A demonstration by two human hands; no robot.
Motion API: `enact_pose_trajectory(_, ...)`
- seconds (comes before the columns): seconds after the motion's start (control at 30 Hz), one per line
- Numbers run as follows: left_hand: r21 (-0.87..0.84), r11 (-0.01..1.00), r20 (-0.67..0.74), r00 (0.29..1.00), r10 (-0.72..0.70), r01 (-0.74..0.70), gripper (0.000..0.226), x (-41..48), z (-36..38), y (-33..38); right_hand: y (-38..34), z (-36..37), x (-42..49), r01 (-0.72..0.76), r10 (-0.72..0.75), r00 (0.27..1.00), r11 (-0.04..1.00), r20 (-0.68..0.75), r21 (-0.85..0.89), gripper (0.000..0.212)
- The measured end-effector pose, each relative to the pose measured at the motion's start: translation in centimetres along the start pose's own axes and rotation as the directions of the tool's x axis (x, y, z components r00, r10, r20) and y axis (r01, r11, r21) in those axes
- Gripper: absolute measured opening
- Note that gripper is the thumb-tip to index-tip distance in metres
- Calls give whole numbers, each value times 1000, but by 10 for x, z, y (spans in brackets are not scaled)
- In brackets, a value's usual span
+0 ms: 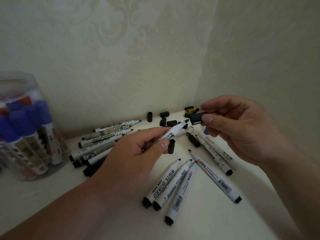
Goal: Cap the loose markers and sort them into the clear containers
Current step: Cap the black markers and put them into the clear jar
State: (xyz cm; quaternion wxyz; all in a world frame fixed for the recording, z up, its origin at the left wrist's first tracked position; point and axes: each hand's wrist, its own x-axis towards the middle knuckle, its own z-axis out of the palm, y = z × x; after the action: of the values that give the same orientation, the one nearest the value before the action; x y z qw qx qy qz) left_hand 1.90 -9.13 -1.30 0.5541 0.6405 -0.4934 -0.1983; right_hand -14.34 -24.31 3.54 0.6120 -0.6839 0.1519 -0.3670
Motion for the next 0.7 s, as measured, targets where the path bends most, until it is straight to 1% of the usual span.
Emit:
enact_pose_trajectory(0.13, 26, 1000, 16, 1000, 10, -10, 35, 0, 0, -3, 1, -3, 0, 3, -2, 999, 1000, 34, -31, 25)
enact_pose_trajectory(0.23, 48, 998, 13, 1000, 28, -29, 32, 1, -1, -7, 3, -5, 0, 10, -6, 997, 998, 82, -57, 34)
enact_pose_trajectory(0.4, 65, 997, 27, 999, 46, -48, 35, 1, -2, -8, 3, -6, 1, 16, -15, 997, 1000, 72, -16, 30)
enact_pose_trajectory(0.53, 67, 997, 34, 999, 36, -38, 31, 1, -2, -6, 2, -7, 1, 14, -13, 998, 1000, 60, -17, 25)
enact_pose_trajectory(0.7, 71, 997, 44, 998, 38, -41, 25, 1, -2, -4, 3, -7, -1, 6, -3, 998, 999, 71, -47, 25)
